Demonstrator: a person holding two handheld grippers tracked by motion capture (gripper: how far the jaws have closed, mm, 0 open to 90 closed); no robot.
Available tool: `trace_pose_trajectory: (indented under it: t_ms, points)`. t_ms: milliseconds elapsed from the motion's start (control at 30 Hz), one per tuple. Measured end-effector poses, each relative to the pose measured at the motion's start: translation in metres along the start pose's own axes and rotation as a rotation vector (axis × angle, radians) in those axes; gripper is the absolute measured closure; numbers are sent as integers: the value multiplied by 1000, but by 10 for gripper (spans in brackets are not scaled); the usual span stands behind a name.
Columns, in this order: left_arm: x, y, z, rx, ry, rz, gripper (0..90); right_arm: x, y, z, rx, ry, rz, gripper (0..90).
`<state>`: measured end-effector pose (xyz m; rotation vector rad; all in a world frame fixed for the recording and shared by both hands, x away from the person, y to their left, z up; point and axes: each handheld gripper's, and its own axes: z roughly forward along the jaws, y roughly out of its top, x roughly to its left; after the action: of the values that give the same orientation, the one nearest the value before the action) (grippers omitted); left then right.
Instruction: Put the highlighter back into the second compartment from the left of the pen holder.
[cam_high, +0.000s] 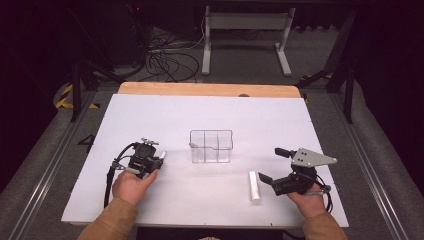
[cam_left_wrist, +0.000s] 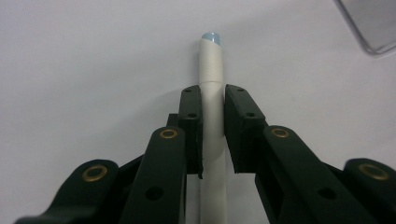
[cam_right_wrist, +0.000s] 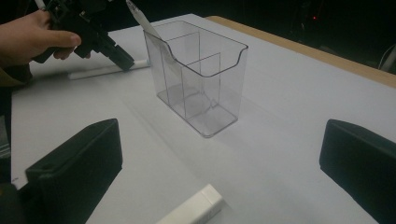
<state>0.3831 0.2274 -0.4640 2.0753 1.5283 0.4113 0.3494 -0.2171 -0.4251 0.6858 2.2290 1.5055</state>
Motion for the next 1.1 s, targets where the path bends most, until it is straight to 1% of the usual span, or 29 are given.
trace_pose_trajectory:
  t_ms: [67,133,167,233,367,500,567,733,800,833,967,1033,1100]
  points:
    - [0,0,-4,-33,-4,2,778,0,0,0,0,-1,2,0]
    - [1,-1,-7,-53,-18,-1,778,0,0,0,-1,0,1,0]
    - [1,-1,-9,-59,-27,-1,778,0,0,0,0,0,1,0]
    - [2,-1,-11,-75,-23,2,779,0,0,0,-1,1,3,0]
    - [2,-1,-17,-100,-39,2,779,0,0,-1,-7,-1,2,0]
    - [-1,-2,-23,-135,-48,27,779,0,0,-1,-4,-1,7,0]
    - [-2,-2,-26,-157,-54,32,780,0,0,-1,-4,1,6,0]
    - [-6,-2,-38,-224,-64,55,780,0,0,-1,-10,4,7,0]
    - [-6,-2,-44,-249,-66,71,779,-1,0,-2,-11,5,8,0]
    - [-7,-3,-46,-262,-70,71,780,-1,0,-1,-10,5,8,0]
    - [-8,-2,-57,-314,-103,85,780,-1,0,-1,-12,7,9,0]
    - [-9,-1,-63,-345,-110,91,780,-1,0,-1,-13,6,9,0]
    - [-10,0,-68,-375,-131,91,780,-1,0,-2,-13,7,9,0]
